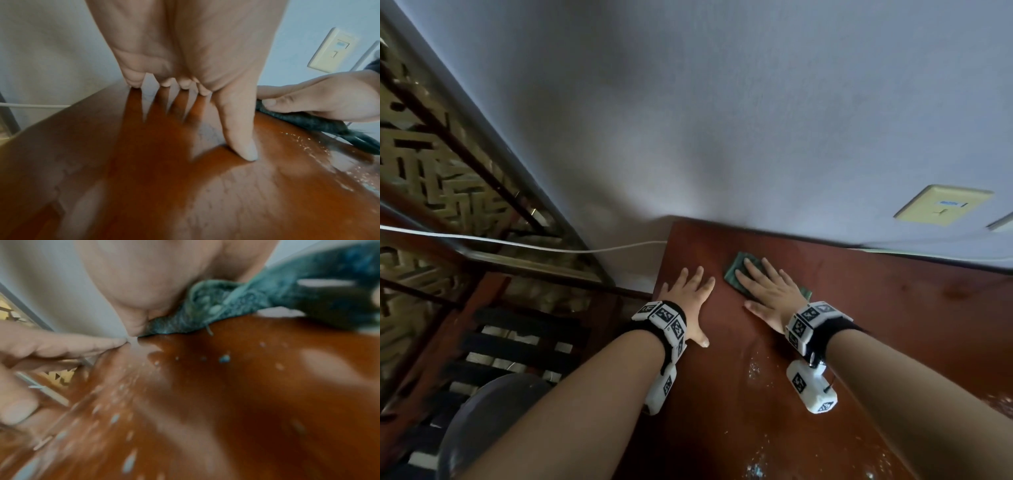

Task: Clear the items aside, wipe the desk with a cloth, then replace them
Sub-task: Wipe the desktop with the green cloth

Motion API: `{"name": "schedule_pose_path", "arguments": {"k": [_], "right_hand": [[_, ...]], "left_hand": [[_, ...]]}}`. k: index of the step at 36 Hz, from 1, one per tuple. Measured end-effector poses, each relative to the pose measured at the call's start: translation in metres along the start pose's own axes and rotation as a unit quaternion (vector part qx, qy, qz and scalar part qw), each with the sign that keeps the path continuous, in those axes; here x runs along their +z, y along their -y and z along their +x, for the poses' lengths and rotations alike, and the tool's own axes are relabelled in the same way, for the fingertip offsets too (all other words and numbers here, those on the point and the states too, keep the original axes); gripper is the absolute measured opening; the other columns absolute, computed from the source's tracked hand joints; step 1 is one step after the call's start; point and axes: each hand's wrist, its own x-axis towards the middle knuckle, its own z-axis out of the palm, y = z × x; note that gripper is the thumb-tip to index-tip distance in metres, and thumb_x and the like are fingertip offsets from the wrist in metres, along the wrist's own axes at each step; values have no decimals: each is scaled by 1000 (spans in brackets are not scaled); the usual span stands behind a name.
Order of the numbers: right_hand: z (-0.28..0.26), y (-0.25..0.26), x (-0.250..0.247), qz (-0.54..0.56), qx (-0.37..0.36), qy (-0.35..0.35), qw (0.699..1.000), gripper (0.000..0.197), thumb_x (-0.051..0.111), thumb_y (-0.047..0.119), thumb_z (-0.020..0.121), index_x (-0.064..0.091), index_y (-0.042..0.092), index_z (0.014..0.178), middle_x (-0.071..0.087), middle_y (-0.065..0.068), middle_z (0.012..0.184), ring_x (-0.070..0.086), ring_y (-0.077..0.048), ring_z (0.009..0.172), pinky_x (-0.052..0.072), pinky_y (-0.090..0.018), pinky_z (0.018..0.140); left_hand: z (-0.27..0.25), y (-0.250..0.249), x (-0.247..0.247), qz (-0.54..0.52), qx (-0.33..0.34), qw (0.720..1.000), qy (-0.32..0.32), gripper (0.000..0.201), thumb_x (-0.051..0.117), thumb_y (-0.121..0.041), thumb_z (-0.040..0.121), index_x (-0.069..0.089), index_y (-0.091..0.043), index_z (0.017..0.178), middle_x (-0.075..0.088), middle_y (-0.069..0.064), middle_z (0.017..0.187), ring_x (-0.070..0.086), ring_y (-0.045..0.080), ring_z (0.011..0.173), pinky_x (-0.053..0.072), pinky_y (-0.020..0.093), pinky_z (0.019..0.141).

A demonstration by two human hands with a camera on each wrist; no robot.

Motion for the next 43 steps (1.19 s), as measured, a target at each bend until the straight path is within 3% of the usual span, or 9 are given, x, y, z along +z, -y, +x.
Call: {"name": "schedule_pose_path", "arguments": {"k": [7, 14, 20, 22, 26, 32, 36, 39, 43], "right_hand": [[-42, 18, 18, 56, -55, -5, 997, 56, 36, 31, 102, 8, 45, 148, -15, 26, 150, -22, -9, 140, -8, -38, 118], [-83, 42, 38, 106, -91, -20, 990, 59, 42, 12, 99, 25, 43, 146, -2, 29, 150, -19, -4, 140, -14, -29, 113], [-93, 45, 41, 172, -96, -18, 980, 58, 46, 0, 94, 39, 33, 143, 12, 24, 149, -6, -2, 141, -10, -27, 115], [-92, 47, 33, 294, -43, -57, 953, 53, 49, -4, 92, 51, 28, 135, 29, 20, 145, 10, -3, 141, -2, -25, 117], [-81, 43, 6, 459, 75, -210, 860, 46, 41, -13, 93, 59, 10, 128, 44, 4, 135, 31, -13, 136, 10, 2, 103], [-39, 11, -18, 370, 143, -215, 892, 48, 36, 0, 97, 50, 21, 137, 37, 7, 150, 21, -16, 144, 10, -16, 112], [-14, 7, -8, 220, 144, -93, 960, 56, 42, 18, 99, 22, 25, 151, 9, 5, 160, 1, -24, 148, 4, -41, 119], [-12, 18, 6, 128, 116, -64, 983, 67, 43, 40, 97, 6, 28, 153, -4, 8, 160, -9, -22, 147, -2, -42, 118], [-21, 33, 14, 104, 49, -32, 993, 62, 34, 41, 100, 2, 32, 152, -9, 11, 159, -14, -19, 146, -6, -38, 117]], "left_hand": [[-11, -12, 2, 14, -14, 1000, -22, 121, 83, -41, 77, -4, -22, 159, -17, -2, 165, -11, 25, 153, 10, 54, 121], [-33, -10, 20, 100, 25, 995, 3, 136, 86, -53, 64, -8, -23, 158, -24, 0, 164, -17, 27, 151, 3, 64, 117], [-41, -10, 45, 43, 20, 999, 12, 144, 90, -49, 62, -17, -24, 156, -29, 1, 162, -22, 28, 150, 4, 58, 119], [-41, -10, 45, 33, 22, 999, 13, 143, 90, -47, 63, -16, -24, 156, -29, 1, 162, -23, 28, 149, 4, 57, 119], [-41, -9, 45, 29, 23, 999, 15, 142, 89, -46, 64, -18, -26, 156, -31, -1, 161, -25, 28, 149, 2, 56, 120], [-39, -6, 48, 14, 28, 999, 17, 143, 90, -45, 64, -20, -27, 155, -34, -1, 160, -29, 27, 147, -2, 56, 119], [-38, -6, 50, 11, 26, 999, 15, 143, 90, -45, 64, -20, -28, 155, -34, -2, 159, -30, 27, 147, -3, 56, 119], [-38, -5, 50, 16, 26, 999, 17, 143, 89, -47, 64, -20, -28, 155, -35, -2, 159, -30, 27, 147, -4, 55, 119], [-39, -6, 49, 18, 23, 999, 14, 143, 89, -48, 64, -20, -28, 155, -36, -3, 158, -30, 26, 146, -4, 54, 119]]}}
